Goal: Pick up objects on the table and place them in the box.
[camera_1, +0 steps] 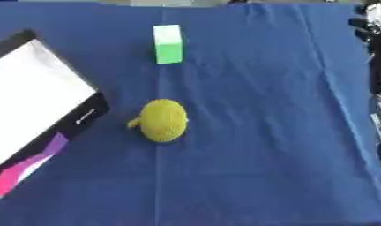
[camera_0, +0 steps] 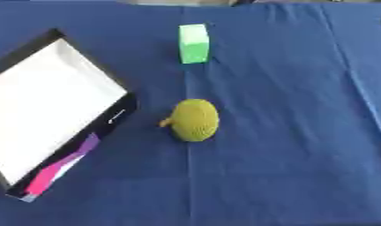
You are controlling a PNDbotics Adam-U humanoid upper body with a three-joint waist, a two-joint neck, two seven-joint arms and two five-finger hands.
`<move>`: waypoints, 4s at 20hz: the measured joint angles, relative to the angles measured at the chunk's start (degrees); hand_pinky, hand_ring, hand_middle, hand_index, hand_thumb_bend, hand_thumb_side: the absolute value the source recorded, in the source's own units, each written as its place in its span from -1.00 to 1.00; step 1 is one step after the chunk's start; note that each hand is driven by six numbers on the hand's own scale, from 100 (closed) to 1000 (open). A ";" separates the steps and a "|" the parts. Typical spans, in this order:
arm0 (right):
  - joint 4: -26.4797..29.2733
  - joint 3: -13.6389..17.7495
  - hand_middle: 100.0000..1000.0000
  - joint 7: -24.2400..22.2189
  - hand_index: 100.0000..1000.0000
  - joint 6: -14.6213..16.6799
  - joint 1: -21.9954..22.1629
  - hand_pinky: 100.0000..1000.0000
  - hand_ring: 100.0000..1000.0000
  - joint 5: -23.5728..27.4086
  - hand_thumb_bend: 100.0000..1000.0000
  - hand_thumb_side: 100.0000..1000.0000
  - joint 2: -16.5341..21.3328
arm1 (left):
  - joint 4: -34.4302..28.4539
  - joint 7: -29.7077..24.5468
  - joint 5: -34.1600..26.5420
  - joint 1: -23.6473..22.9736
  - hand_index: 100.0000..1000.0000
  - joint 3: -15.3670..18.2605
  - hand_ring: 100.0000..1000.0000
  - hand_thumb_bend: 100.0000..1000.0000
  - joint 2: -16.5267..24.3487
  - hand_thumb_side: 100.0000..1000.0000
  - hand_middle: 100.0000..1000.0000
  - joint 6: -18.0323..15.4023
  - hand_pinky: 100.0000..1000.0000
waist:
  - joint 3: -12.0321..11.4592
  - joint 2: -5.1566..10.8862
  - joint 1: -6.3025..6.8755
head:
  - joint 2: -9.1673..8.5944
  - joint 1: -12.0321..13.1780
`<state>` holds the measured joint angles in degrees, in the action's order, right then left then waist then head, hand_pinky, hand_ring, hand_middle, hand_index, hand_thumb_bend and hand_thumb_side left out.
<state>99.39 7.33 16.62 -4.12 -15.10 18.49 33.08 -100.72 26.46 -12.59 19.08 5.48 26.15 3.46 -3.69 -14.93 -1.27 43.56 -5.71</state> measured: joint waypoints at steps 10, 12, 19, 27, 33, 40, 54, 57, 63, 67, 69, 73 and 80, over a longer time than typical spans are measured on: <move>-0.02 -0.18 0.53 -0.16 0.83 -0.16 -0.06 0.82 0.59 0.00 -1.00 0.31 0.01 | 0.00 0.18 0.00 -0.13 0.62 0.00 0.50 0.24 -0.01 0.13 0.24 0.00 0.47 | -0.01 0.00 0.00 | -0.46 -0.01; -0.02 -0.31 0.54 -0.25 0.83 -0.25 -0.49 0.82 0.60 -0.09 -1.00 0.28 0.31 | 0.00 0.23 0.00 -0.23 0.62 0.00 0.50 0.24 -0.01 0.13 0.24 -0.01 0.47 | -0.01 0.00 0.00 | -0.46 -0.02; -1.37 -1.53 0.57 -1.96 0.84 -1.85 -5.67 0.82 0.63 -3.38 -1.00 0.14 5.98 | 0.02 0.25 0.02 -0.41 0.62 0.00 0.50 0.24 -0.01 0.13 0.23 0.01 0.47 | -0.11 0.19 -0.02 | -0.41 -0.04; -7.82 -6.06 0.70 -9.49 0.86 -4.70 -17.03 0.83 0.73 -11.42 -1.00 -0.04 13.51 | 0.30 0.24 0.07 -0.50 0.62 -0.02 0.51 0.24 -0.01 0.13 0.23 0.06 0.47 | -0.17 0.91 -0.03 | -0.31 -0.32; -17.02 -11.02 0.76 -19.03 0.87 -5.33 -27.78 0.82 0.78 -25.19 -1.00 -0.34 15.12 | 0.40 0.14 0.08 -0.80 0.62 -0.05 0.51 0.24 0.01 0.13 0.23 0.14 0.46 | -0.30 1.30 -0.03 | 0.11 -0.66; -30.33 -15.02 0.76 -28.68 0.86 -1.08 -40.51 0.81 0.79 -39.59 -1.00 -0.50 12.59 | 0.73 -0.25 0.09 -0.69 0.61 -0.39 0.51 0.24 0.02 0.13 0.23 0.23 0.46 | -0.32 1.30 -0.03 | 0.11 -1.12; -50.54 -15.82 0.84 -46.94 0.93 15.32 -52.49 0.85 0.88 -58.21 -1.00 0.19 1.12 | 1.07 -0.72 0.09 -0.25 0.60 -0.99 0.51 0.24 -0.01 0.13 0.22 0.56 0.46 | -0.76 1.30 -0.03 | -0.02 -2.38; -50.10 -15.91 0.85 -54.09 0.92 18.18 -53.19 0.86 0.90 -59.08 -1.00 0.09 -0.05 | 1.08 -0.76 0.04 -0.34 0.60 -1.06 0.51 0.24 -0.10 0.12 0.22 0.67 0.46 | -0.99 1.30 -0.03 | -0.37 -2.63; -47.05 -16.23 0.82 -64.55 0.87 21.64 -54.04 0.88 0.90 -61.37 -0.55 -0.87 -1.85 | 1.08 -0.43 0.00 -0.13 0.60 -1.03 0.51 0.25 -0.29 0.11 0.22 0.58 0.46 | -1.04 1.30 -0.03 | -0.44 -2.95; -46.01 -16.55 0.80 -66.51 0.87 21.77 -54.46 0.89 0.91 -62.39 -0.47 -0.94 -3.73 | 1.06 0.12 0.00 0.07 0.60 -0.96 0.51 0.26 -0.34 0.09 0.22 0.45 0.46 | -1.06 1.30 -0.03 | -0.43 -3.09; -45.99 -16.58 0.80 -66.73 0.87 21.55 -54.46 0.89 0.90 -63.10 -0.54 -0.92 -4.88 | 1.05 0.59 0.00 0.11 0.60 -0.73 0.51 0.26 -0.48 0.09 0.23 0.39 0.46 | -1.10 1.30 -0.03 | -0.43 -3.28; -46.61 -16.52 0.81 -67.39 0.87 20.70 -54.68 0.88 0.91 -65.10 -0.54 -0.93 -7.26 | 1.04 1.90 0.00 0.20 0.60 -0.40 0.52 0.27 -0.50 0.08 0.24 0.29 0.46 | -1.14 1.38 -0.02 | -0.38 -3.56; -47.34 -16.55 0.82 -66.58 0.88 19.18 -54.97 0.88 0.91 -68.73 -0.56 -0.88 -11.16 | 0.65 3.83 0.25 1.20 0.61 -0.06 0.54 0.28 -0.50 0.07 0.27 -0.06 0.47 | -1.24 2.25 -0.01 | 0.12 -3.95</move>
<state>52.06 -9.22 -49.97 15.05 -70.08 -50.24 21.92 -100.07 30.29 -12.33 20.28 5.42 25.65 3.40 -4.93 -12.68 -1.28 43.68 -9.66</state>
